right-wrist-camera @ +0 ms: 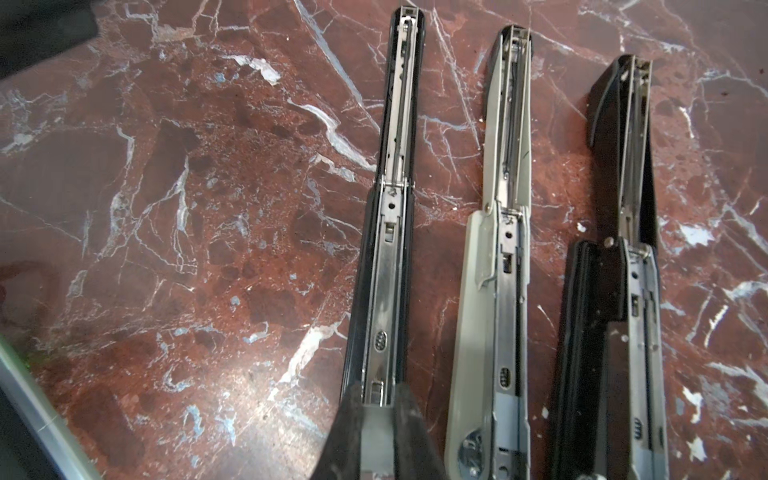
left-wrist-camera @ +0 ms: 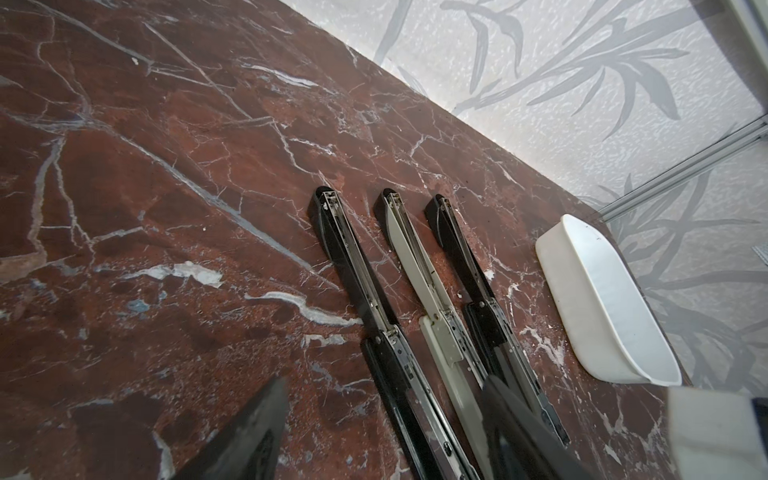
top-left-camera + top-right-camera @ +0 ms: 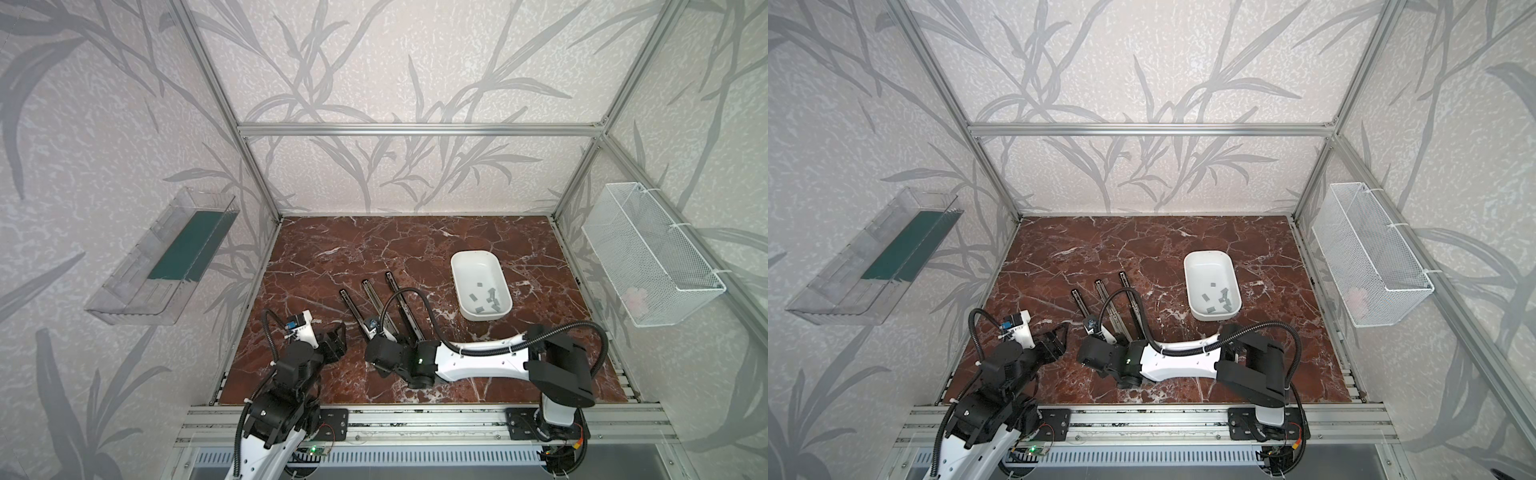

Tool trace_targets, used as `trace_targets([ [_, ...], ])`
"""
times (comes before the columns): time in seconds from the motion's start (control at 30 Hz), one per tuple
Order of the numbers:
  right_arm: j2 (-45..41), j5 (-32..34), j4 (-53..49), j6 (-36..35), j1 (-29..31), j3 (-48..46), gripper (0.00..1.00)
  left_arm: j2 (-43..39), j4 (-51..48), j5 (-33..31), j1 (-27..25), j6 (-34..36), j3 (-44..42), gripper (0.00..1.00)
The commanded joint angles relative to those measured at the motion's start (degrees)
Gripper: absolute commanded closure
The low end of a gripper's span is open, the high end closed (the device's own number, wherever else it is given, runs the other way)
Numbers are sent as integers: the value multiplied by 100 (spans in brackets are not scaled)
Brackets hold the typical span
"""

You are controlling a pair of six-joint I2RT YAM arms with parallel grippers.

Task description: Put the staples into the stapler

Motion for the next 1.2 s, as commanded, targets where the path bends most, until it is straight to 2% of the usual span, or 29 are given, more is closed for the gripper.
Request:
trace_targets([
  [0.0, 88, 106, -18, -146, 44, 202, 91, 170, -35, -146, 32, -90, -54, 24],
  [0.23, 199, 120, -7, -201, 10, 250, 91, 412, 121, -132, 30, -52, -38, 24],
  [1.17, 416, -63, -61, -170, -116, 314, 91, 365, 103, -168, 41, -69, -59, 24],
])
